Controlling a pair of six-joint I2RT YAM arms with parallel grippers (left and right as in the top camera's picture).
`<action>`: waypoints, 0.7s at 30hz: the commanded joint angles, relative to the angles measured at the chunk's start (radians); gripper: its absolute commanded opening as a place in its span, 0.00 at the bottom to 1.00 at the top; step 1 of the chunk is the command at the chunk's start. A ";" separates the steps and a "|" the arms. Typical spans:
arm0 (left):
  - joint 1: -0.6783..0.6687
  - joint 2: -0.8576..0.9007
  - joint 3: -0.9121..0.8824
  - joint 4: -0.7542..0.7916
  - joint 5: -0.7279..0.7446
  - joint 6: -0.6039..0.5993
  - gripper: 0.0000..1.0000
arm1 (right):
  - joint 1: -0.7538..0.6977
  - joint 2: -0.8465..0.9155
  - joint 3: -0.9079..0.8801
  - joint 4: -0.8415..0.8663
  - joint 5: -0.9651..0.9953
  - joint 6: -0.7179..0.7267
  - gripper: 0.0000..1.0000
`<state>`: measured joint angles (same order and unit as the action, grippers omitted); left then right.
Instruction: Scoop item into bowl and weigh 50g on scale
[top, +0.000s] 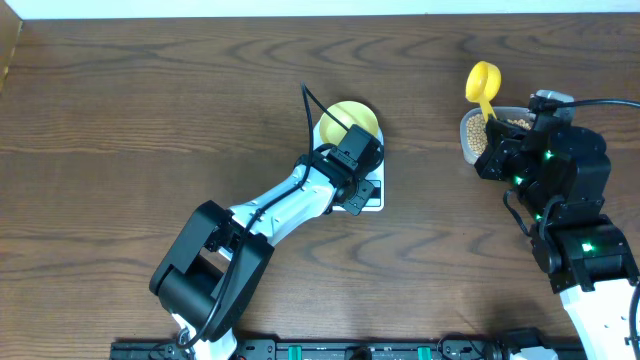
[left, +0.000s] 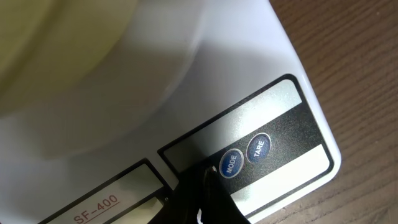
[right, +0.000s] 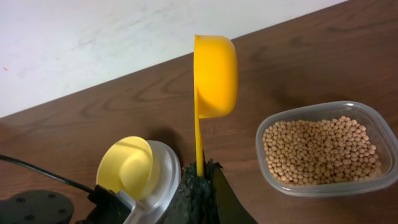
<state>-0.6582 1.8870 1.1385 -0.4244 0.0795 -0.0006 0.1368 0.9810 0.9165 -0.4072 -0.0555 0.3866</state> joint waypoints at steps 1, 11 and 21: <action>0.013 0.125 -0.093 -0.069 -0.046 -0.005 0.07 | -0.002 -0.001 0.018 -0.001 0.008 0.009 0.01; 0.013 -0.047 -0.019 -0.069 -0.035 -0.024 0.07 | -0.002 -0.001 0.018 -0.005 0.009 0.009 0.01; 0.015 -0.460 -0.014 -0.068 -0.044 -0.080 0.07 | -0.002 -0.001 0.018 -0.006 0.008 0.009 0.01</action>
<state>-0.6479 1.5295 1.1130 -0.4904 0.0593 -0.0555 0.1368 0.9810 0.9165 -0.4110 -0.0555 0.3862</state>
